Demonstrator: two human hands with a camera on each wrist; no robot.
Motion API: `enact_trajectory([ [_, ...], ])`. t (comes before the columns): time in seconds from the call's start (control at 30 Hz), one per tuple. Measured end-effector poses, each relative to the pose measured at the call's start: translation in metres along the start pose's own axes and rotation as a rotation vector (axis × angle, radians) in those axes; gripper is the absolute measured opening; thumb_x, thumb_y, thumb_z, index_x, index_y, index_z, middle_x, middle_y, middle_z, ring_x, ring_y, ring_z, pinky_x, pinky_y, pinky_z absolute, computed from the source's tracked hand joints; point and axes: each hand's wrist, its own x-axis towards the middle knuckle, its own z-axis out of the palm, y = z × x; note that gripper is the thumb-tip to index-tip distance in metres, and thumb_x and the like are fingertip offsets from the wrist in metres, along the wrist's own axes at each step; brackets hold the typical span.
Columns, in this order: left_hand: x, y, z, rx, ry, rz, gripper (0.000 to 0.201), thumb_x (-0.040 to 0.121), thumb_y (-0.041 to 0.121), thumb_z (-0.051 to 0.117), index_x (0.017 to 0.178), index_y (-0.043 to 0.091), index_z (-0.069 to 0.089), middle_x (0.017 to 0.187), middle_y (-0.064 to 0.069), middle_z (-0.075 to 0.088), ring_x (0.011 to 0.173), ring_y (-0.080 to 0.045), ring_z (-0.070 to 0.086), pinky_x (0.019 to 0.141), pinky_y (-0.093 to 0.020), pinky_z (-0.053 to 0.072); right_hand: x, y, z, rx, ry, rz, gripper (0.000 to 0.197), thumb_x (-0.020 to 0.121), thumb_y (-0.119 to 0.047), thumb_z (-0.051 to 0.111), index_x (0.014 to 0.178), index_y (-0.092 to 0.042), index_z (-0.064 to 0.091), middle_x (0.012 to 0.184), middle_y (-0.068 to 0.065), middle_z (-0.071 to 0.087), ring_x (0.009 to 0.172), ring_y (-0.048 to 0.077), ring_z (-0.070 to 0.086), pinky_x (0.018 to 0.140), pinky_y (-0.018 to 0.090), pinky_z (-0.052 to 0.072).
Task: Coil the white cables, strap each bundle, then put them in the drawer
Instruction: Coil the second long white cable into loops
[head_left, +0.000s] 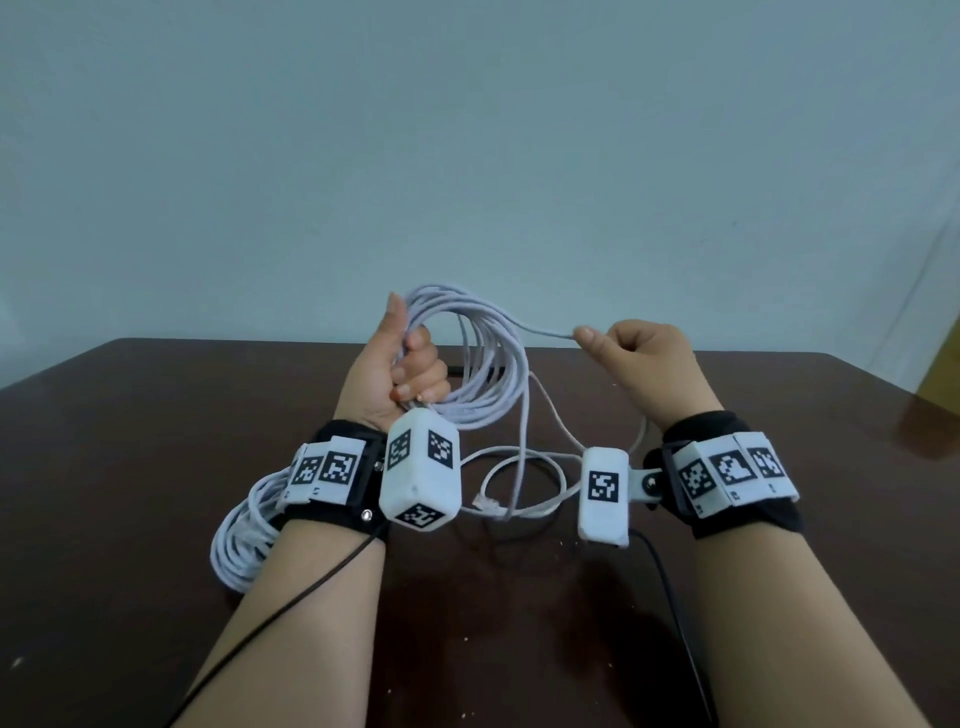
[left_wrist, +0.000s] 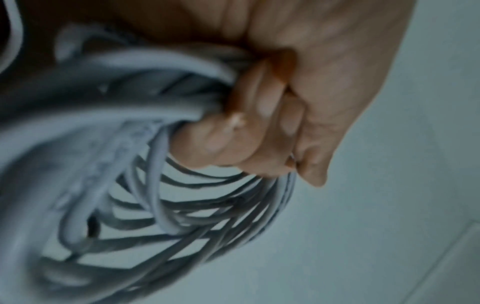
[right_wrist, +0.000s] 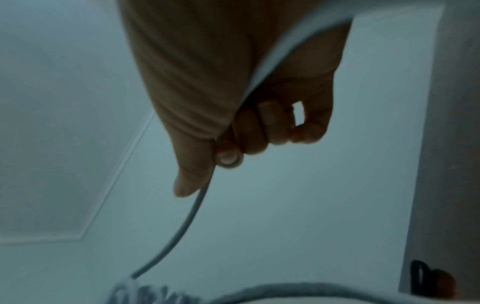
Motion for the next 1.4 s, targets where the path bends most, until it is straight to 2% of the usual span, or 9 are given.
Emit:
enact_trajectory([
  [0.17, 0.005, 0.005, -0.005, -0.219, 0.117, 0.072, 0.062, 0.094, 0.052, 0.039, 0.045, 0.016, 0.051, 0.03, 0.008, 0.03, 0.023, -0.003, 0.029, 0.031, -0.014, 0.03, 0.0, -0.006, 0.012, 0.312, -0.093, 0.092, 0.023, 0.089, -0.02, 0.063, 0.069, -0.013, 0.052, 0.051, 0.001, 0.052, 0.045, 0.015, 0.05, 0.064, 0.038, 0.049],
  [0.3, 0.008, 0.003, -0.016, -0.301, 0.294, 0.185, 0.053, 0.096, 0.05, 0.041, 0.055, 0.018, 0.041, 0.034, 0.007, 0.032, 0.027, -0.004, 0.031, 0.036, -0.015, 0.036, -0.004, -0.016, 0.023, 0.557, -0.16, 0.157, 0.014, 0.097, -0.018, 0.05, 0.096, -0.012, 0.063, 0.054, -0.002, 0.052, 0.039, 0.008, 0.04, 0.053, 0.027, 0.041],
  [0.43, 0.011, -0.002, -0.015, -0.271, 0.37, 0.209, 0.051, 0.093, 0.053, 0.044, 0.055, 0.02, 0.034, 0.038, 0.009, 0.036, 0.034, -0.005, 0.037, 0.046, -0.015, 0.041, -0.007, -0.018, 0.037, -0.146, -0.211, -0.088, 0.024, 0.096, -0.023, 0.051, 0.112, -0.02, 0.068, 0.088, -0.007, 0.069, 0.081, 0.001, 0.06, 0.075, 0.017, 0.043],
  [0.63, 0.012, -0.007, -0.004, 0.084, 0.536, 0.275, 0.04, 0.089, 0.049, 0.056, 0.073, 0.012, 0.056, 0.054, 0.001, 0.062, 0.048, -0.014, 0.06, 0.061, -0.03, 0.055, -0.015, -0.026, 0.049, -0.7, -0.586, -0.166, 0.022, 0.095, -0.029, 0.05, 0.106, -0.026, 0.068, 0.113, -0.006, 0.066, 0.106, 0.017, 0.059, 0.092, 0.038, 0.048],
  [0.9, 0.004, -0.016, 0.01, 0.584, 0.233, 0.265, 0.023, 0.092, 0.033, 0.056, 0.085, 0.012, 0.062, 0.064, -0.008, 0.071, 0.055, -0.019, 0.069, 0.058, -0.029, 0.058, -0.02, -0.041, 0.044, -0.622, -0.627, -0.274, 0.027, 0.083, -0.03, 0.067, 0.066, -0.01, 0.064, 0.066, -0.001, 0.059, 0.064, 0.014, 0.053, 0.066, 0.029, 0.047],
  [1.07, 0.002, -0.024, 0.016, 0.817, 0.163, 0.249, 0.049, 0.067, 0.063, 0.061, 0.083, 0.017, 0.064, 0.069, 0.0, 0.073, 0.066, -0.018, 0.07, 0.069, -0.037, 0.055, -0.023, -0.051, 0.044, -0.522, -0.407, -0.325, 0.041, 0.059, -0.045, 0.083, 0.049, -0.022, 0.051, 0.041, -0.018, 0.048, 0.048, 0.0, 0.042, 0.051, 0.021, 0.033],
  [1.17, 0.001, -0.024, 0.017, 0.989, 0.072, 0.216, 0.084, 0.054, 0.086, 0.053, 0.082, 0.008, 0.066, 0.073, -0.011, 0.072, 0.07, -0.031, 0.069, 0.068, -0.044, 0.055, -0.021, -0.046, 0.041, -0.44, -0.266, -0.371, 0.054, 0.051, -0.06, 0.077, 0.048, -0.025, 0.036, 0.043, -0.009, 0.043, 0.048, 0.009, 0.04, 0.05, 0.027, 0.036],
  [1.33, -0.001, -0.035, 0.027, 0.971, -0.095, 0.099, 0.048, 0.092, 0.052, 0.047, 0.078, 0.009, 0.063, 0.078, -0.012, 0.069, 0.073, -0.025, 0.067, 0.073, -0.043, 0.056, -0.019, -0.04, 0.041, -0.273, -0.05, -0.384, 0.049, 0.056, -0.073, 0.056, 0.058, -0.027, 0.039, 0.049, -0.009, 0.044, 0.05, 0.017, 0.046, 0.049, 0.03, 0.038],
  [1.4, -0.004, -0.037, 0.029, 0.96, -0.115, 0.105, 0.062, 0.083, 0.065, 0.035, 0.069, 0.016, 0.069, 0.073, -0.003, 0.071, 0.074, -0.02, 0.069, 0.074, -0.037, 0.057, -0.019, -0.036, 0.042, -0.231, -0.046, -0.375, 0.044, 0.063, -0.068, 0.056, 0.062, -0.027, 0.04, 0.051, -0.009, 0.045, 0.051, 0.017, 0.046, 0.051, 0.032, 0.04],
])
